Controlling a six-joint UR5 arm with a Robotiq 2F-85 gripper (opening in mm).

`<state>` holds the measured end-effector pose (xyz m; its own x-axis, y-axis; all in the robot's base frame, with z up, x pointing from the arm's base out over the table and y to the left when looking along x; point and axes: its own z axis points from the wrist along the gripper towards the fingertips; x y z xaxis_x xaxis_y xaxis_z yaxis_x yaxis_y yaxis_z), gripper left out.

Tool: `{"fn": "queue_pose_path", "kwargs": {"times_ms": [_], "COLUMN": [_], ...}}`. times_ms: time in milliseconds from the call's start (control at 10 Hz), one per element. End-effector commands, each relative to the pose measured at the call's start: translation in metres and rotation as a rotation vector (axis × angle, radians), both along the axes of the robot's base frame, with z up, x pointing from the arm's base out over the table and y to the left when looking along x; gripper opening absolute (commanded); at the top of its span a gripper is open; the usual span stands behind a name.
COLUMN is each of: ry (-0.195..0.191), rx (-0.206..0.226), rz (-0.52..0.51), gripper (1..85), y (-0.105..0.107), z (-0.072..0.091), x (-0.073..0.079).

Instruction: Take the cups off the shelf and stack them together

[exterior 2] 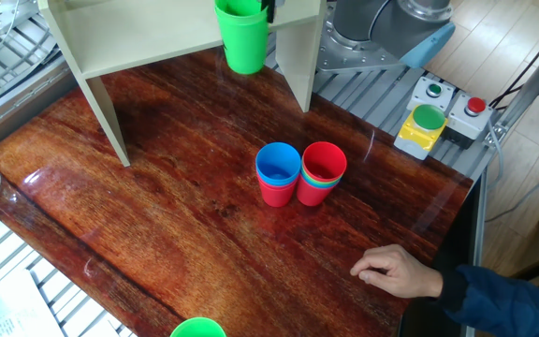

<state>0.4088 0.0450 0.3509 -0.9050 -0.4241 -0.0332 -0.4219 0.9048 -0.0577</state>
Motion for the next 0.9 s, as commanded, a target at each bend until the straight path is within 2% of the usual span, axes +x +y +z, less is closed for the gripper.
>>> {"fn": "queue_pose_path", "kwargs": {"times_ms": [0,200,300,400,500,600,800], "ry": [0.021,-0.029,-0.03,-0.023,-0.011,-0.009,0.021], "rx": [-0.015,0.058,0.073,0.049,0.05,0.051,0.066], "rz": [0.104,0.149,0.152,0.143,0.125,0.117,0.092], "gripper": [1.3,1.3,1.3,1.3,1.3,1.3,1.3], "y": [0.0,0.02,0.024,0.018,0.018,0.036,0.071], "z": [0.0,0.0,0.001,0.0,0.0,0.001,-0.011], "x": [-0.006,0.006,0.006,0.005,0.002,0.011,0.02]}}
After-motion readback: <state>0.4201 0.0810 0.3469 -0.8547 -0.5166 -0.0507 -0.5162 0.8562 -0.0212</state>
